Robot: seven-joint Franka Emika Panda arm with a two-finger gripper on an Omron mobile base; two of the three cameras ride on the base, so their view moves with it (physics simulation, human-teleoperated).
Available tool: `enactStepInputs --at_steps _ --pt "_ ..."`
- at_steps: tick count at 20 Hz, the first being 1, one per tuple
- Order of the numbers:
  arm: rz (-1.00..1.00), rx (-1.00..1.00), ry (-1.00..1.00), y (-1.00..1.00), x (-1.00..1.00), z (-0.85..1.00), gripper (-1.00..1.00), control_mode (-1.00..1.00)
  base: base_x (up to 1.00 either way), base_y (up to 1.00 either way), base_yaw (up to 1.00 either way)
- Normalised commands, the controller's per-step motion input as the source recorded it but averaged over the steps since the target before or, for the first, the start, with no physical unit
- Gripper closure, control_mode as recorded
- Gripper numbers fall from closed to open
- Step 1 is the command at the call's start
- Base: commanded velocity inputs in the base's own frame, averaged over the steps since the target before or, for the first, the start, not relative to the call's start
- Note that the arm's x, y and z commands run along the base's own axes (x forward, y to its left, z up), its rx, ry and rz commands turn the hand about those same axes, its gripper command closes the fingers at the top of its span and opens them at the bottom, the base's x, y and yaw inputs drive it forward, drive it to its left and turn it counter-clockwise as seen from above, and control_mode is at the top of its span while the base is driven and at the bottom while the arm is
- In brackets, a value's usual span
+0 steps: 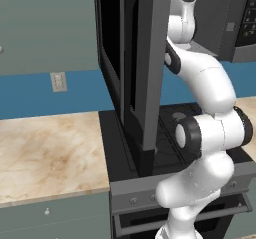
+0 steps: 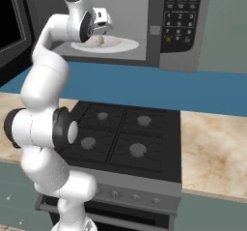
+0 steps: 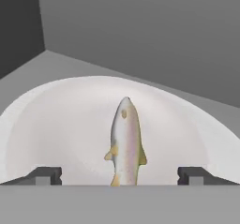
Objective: Transport the fish from the fridge to the microwave and turn on the microwave.
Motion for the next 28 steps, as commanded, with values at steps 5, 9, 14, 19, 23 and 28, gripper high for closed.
enactStepInputs --at_steps 5,9,14,19,23,28 --pt "-0.03 0.00 -0.04 -0.03 -0.72 0.06 -1.00 -1.00 0.00 0.00 0.00" --pt "0.00 0.00 -0.03 -0.03 -0.74 0.12 1.00 -1.00 0.00 0.00 0.00" --pt "0.00 0.00 -0.03 0.00 -0.75 0.20 1.00 -1.00 0.00 0.00 0.00" --pt "0.00 0.00 -0.04 -0.08 -0.82 0.06 1.00 -1.00 0.00 0.00 0.00" --pt "0.00 0.00 -0.14 -0.06 -0.93 0.06 1.00 -1.00 0.00 0.00 0.00" --pt "0.00 0.00 -0.15 0.00 -0.87 0.08 1.00 -1.00 0.00 0.00 0.00"
